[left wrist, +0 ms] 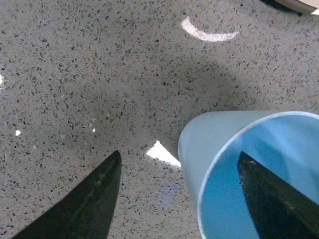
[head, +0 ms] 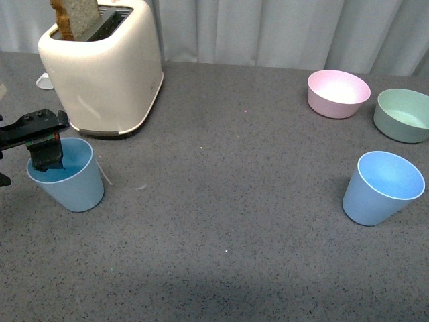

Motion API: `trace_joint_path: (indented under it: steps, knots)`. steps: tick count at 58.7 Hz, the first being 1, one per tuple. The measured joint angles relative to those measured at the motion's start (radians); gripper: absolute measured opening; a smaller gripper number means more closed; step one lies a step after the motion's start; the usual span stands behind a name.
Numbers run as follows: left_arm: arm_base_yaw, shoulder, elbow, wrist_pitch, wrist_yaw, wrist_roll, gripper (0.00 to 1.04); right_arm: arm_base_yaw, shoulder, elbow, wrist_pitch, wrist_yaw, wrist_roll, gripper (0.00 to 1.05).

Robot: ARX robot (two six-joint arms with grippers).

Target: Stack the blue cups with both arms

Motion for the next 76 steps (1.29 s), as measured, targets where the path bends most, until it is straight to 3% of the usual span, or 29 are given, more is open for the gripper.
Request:
trace_joint_path:
  steps: [3, 10, 23, 34, 60, 76]
  knots:
    - [-0.002, 0.001, 0.005, -0.006, 0.0, 0.0, 0.63, 0.0, 0.0, 0.0, 0.0, 0.0, 0.0, 0.95]
    - [-0.013, 0.003, 0.014, -0.03, 0.0, -0.003, 0.35, 0.0, 0.0, 0.0, 0.0, 0.0, 0.0, 0.95]
    - [-0.029, 0.0, 0.016, -0.054, 0.004, -0.008, 0.04, 0.0, 0.0, 0.0, 0.0, 0.0, 0.0, 0.95]
    - [-0.08, -0.009, 0.039, -0.069, -0.002, -0.021, 0.04, 0.0, 0.0, 0.0, 0.0, 0.0, 0.0, 0.95]
    - [-0.33, 0.117, 0.243, -0.127, -0.041, -0.12, 0.04, 0.0, 0.0, 0.0, 0.0, 0.0, 0.0, 0.95]
    - [-0.417, 0.201, 0.352, -0.175, -0.046, -0.177, 0.04, 0.0, 0.0, 0.0, 0.0, 0.0, 0.0, 0.95]
